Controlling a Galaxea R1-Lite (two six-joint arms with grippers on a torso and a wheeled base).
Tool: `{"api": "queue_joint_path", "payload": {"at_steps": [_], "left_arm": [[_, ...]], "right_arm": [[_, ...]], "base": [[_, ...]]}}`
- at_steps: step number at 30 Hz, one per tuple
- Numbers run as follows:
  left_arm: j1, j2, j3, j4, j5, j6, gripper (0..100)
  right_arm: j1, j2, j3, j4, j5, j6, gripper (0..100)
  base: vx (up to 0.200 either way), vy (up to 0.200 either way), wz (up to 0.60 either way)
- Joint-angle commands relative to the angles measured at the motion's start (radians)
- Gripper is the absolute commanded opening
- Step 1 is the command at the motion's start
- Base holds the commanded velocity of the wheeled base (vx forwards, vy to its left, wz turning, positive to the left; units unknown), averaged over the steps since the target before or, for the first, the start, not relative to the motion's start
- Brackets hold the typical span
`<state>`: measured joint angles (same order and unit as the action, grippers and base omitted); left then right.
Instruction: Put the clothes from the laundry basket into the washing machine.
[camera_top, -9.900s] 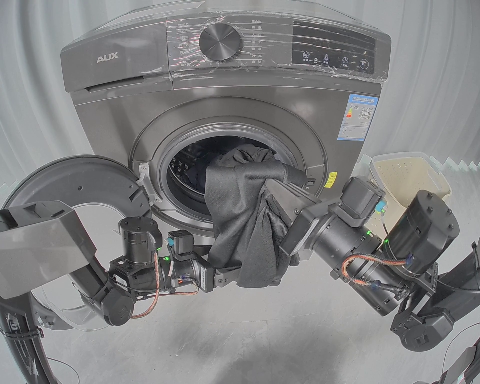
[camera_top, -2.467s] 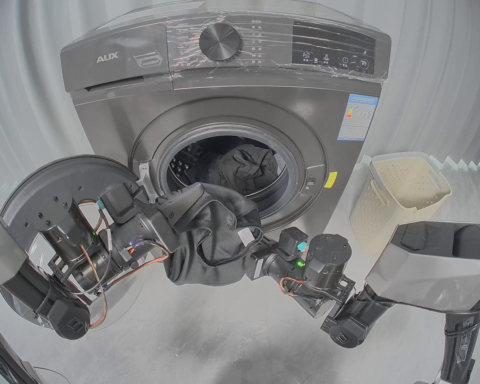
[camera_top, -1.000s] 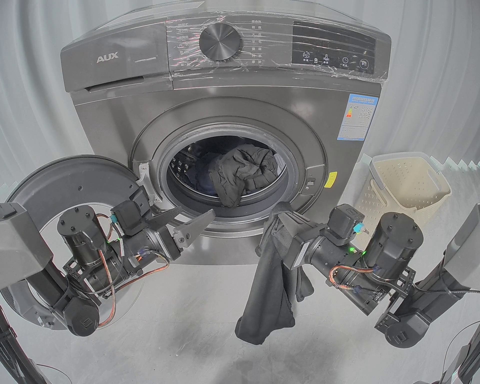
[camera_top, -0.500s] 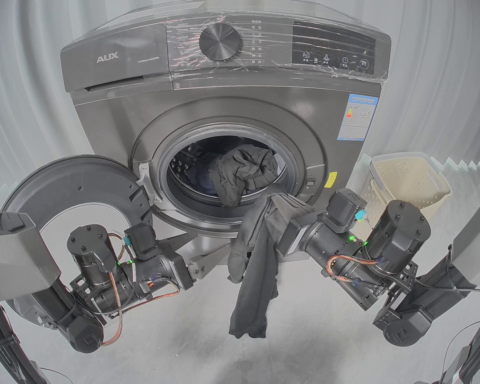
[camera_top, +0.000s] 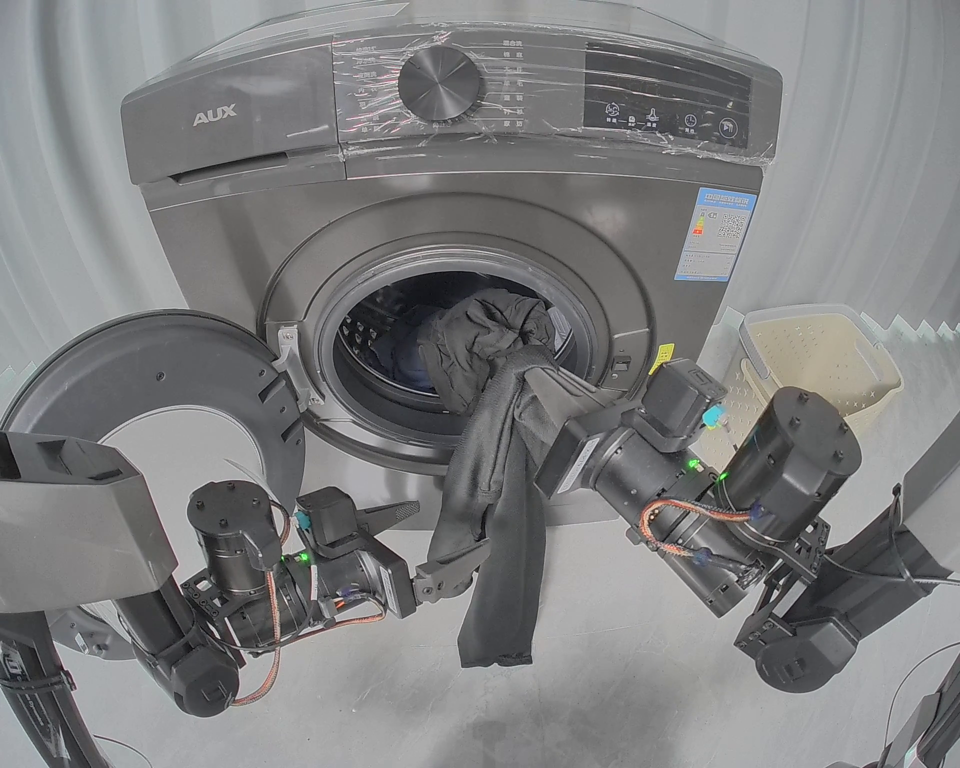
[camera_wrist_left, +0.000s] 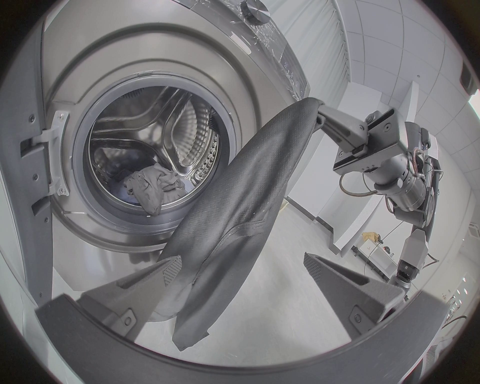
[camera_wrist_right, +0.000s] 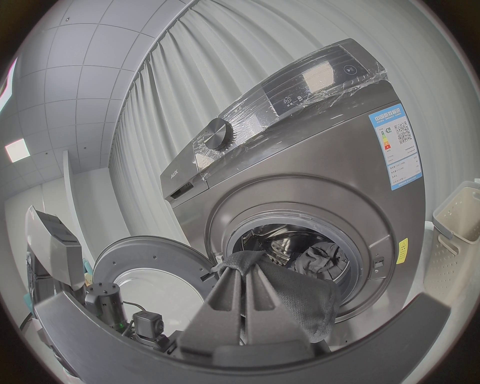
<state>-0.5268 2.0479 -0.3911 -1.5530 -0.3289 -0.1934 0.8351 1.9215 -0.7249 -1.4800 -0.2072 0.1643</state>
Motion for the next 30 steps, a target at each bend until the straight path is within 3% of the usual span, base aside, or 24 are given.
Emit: {"api": "queue_joint_path", "payload": {"at_steps": [1,10,18,28,30], "left_arm": [[0.008,0.021,0.008,-0.001,0.001,0.0,100],[0.037,0.098,-0.02,-0.001,0.01,0.006,100],[0.097,0.192,-0.127,-0.001,0.065,0.006,100],[0.09,0.281,-0.178,-0.001,0.076,0.008,100],[0.085,0.325,-0.206,-0.001,0.076,0.023,100]], "right_arm": [[0.004,0.007,-0.005,-0.002,0.0,0.0,0],[0.013,-0.021,0.002,-0.008,0.002,0.001,0],[0.035,-0.055,0.027,-0.009,0.005,0.001,0],[0.039,-0.053,0.022,-0.008,0.008,0.0,0],[0.039,-0.053,0.016,-0.008,0.008,0.0,0]], "base": [[0.0,0.0,0.0],[0.0,0.0,0.0],[0.0,0.0,0.0],[0.0,0.0,0.0],[0.0,0.0,0.0]]}}
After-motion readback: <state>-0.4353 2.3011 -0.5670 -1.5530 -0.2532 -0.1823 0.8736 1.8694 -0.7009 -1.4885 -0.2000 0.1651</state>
